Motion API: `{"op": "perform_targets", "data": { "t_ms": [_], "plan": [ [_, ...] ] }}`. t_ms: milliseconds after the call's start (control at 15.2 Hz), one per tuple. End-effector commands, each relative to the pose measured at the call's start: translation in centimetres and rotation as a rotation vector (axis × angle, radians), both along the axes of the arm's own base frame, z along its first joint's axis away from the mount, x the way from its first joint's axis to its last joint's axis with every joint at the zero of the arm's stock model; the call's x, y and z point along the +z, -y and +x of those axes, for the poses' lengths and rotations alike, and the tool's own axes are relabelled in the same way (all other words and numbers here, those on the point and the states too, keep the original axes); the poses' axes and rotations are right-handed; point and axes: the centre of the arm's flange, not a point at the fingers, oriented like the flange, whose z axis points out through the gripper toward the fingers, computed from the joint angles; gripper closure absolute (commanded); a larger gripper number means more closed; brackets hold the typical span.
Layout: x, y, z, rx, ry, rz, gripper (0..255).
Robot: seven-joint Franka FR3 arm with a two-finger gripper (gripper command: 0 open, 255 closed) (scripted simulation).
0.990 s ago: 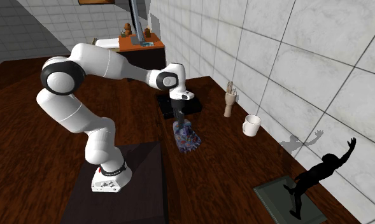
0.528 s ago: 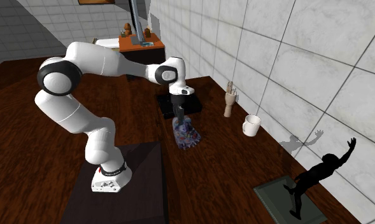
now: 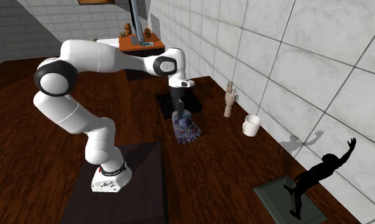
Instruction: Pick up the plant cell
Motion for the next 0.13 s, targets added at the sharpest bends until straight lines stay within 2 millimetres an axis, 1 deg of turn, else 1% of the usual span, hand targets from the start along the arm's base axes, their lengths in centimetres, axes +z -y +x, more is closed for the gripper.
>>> {"op": "perform_targets", "data": {
  "t_ms": [0, 66],
  "plan": [
    [0.65, 0.01, 0.02, 0.0, 0.001, 0.0, 255],
    [0.65, 0.01, 0.02, 0.0, 0.001, 0.0, 255]
  ]
}}
